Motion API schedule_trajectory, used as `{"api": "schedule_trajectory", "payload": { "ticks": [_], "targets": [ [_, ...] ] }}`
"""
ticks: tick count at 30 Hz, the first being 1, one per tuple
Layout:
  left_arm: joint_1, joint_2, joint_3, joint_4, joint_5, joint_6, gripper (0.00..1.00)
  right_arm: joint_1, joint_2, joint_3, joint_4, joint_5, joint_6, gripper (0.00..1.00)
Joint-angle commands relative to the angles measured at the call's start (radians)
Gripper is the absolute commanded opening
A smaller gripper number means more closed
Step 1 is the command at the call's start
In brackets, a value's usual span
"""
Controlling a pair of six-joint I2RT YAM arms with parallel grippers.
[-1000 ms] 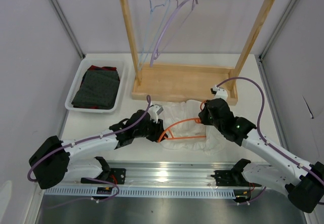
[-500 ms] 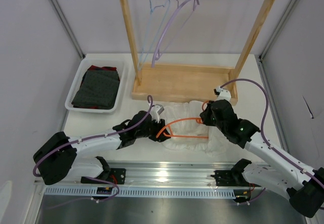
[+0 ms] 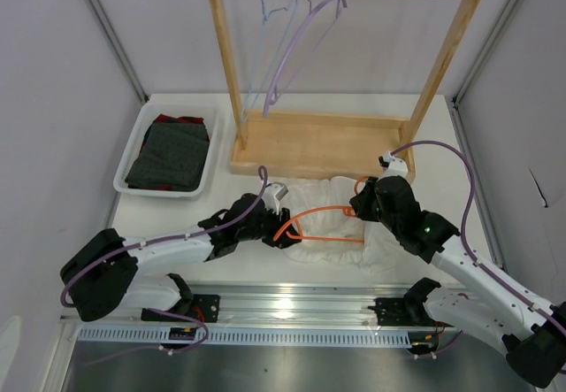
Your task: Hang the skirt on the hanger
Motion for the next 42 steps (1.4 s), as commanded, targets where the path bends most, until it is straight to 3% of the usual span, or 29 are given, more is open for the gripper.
{"api": "schedule_trajectory", "payload": {
  "ticks": [1,17,28,30,34,35,42],
  "targets": [
    [-0.009,0.033,0.009,0.069,0.0,-0.021,0.48,-0.009,-0.03,-0.005,0.05,-0.026,0.019,0.0],
    [-0.069,0.141,0.078,0.098,-0.104,-0.064,0.45,-0.04,-0.047,-0.022,0.075,-0.066,0.033,0.0],
    [-0.11,0.168,0.11,0.053,-0.244,-0.085,0.28,-0.046,-0.051,-0.027,0.075,-0.072,0.034,0.0],
    [-0.11,0.17,0.112,0.044,-0.247,-0.084,0.18,-0.05,-0.05,-0.028,0.076,-0.071,0.034,0.0],
    [-0.11,0.161,0.104,0.038,-0.253,-0.084,0.08,-0.055,-0.048,-0.043,0.099,-0.063,0.038,0.0],
    [-0.11,0.155,0.104,0.032,-0.257,-0.085,0.0,-0.058,-0.047,-0.047,0.111,-0.062,0.038,0.0],
    [-0.086,0.07,0.093,-0.049,-0.254,-0.096,0.0,-0.061,-0.053,-0.082,0.171,0.026,0.007,0.0]
  ]
}}
